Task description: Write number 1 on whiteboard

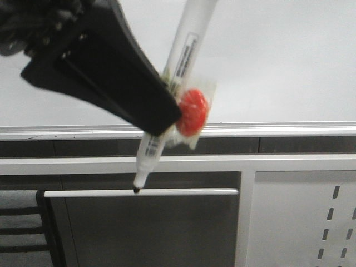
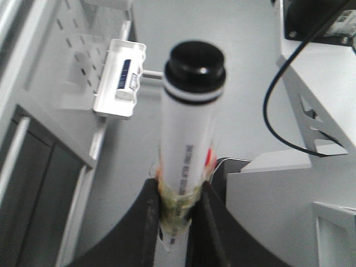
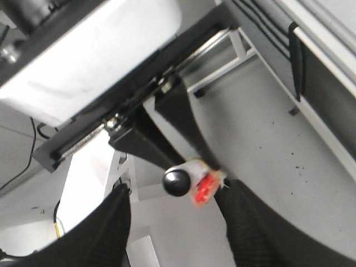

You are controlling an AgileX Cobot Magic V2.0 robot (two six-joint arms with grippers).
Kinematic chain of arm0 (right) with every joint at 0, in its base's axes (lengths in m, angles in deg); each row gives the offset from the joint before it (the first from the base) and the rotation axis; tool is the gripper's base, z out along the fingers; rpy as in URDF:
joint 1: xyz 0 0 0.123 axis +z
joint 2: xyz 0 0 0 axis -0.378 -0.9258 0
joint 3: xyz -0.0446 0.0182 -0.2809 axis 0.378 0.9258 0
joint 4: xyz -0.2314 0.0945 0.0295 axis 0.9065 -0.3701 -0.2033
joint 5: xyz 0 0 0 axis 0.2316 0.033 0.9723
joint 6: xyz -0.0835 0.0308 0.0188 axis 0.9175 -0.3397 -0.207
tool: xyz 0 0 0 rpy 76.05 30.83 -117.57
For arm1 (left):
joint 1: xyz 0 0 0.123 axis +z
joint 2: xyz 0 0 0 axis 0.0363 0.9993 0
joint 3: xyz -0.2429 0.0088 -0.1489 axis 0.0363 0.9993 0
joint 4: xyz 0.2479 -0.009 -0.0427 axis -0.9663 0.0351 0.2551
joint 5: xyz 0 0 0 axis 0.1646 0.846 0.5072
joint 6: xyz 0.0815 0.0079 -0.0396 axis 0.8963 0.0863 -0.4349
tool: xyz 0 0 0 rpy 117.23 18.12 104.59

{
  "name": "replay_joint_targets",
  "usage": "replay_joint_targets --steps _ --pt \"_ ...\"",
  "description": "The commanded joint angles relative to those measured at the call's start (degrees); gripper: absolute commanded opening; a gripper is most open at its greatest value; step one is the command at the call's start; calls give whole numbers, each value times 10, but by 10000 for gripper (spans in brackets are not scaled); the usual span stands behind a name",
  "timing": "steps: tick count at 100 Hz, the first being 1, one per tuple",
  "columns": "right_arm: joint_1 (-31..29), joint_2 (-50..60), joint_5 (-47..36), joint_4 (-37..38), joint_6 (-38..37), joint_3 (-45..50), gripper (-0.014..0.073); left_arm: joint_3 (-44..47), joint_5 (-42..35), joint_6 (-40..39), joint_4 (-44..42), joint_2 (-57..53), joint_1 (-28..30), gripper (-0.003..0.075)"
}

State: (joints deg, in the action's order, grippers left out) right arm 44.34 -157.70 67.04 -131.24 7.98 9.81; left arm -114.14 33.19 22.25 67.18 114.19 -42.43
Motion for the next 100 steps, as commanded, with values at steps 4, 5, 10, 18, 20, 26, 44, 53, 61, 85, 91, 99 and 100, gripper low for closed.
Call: replay_joint_targets --steps 4,5,10,18,20,26,44,53,61,85,91,99,100 --pt "23 1 -19 -12 -9 -31 342 -33 4 -40 -29 -12 -5 -20" --pt "23 0 -20 -12 -9 -32 342 -33 6 -43 -31 -12 -5 -20" --pt "27 0 -27 -12 -9 -39 342 -33 15 -48 -43 -12 -5 -20" --pt "27 0 -32 -12 -9 -47 342 -33 21 -56 -53 -12 -5 -20" --pt "27 0 -32 -12 -9 -47 342 -33 19 -59 -54 -12 -5 -20" --pt "27 0 -30 -12 -9 -47 342 -35 18 -59 -55 -12 -5 -20" --pt "27 -10 -28 -12 -9 -47 342 -44 17 -59 -55 -12 -5 -20" --pt "33 -22 -27 -12 -9 -47 342 -52 18 -59 -55 -11 -5 -20" --pt "40 -30 -27 -12 -9 -47 342 -60 28 -59 -55 -7 -5 -20" --pt "49 -36 -35 -6 -9 -47 320 -66 35 -61 -56 1 -5 -20" --pt "49 -36 -35 3 -9 -47 271 -66 35 -61 -61 1 -5 -20" --pt "49 -36 -32 11 -9 -47 192 -68 35 -61 -61 1 -5 -20" --pt "49 -36 -31 13 -9 -47 186 -68 35 -61 -61 1 -5 -20"
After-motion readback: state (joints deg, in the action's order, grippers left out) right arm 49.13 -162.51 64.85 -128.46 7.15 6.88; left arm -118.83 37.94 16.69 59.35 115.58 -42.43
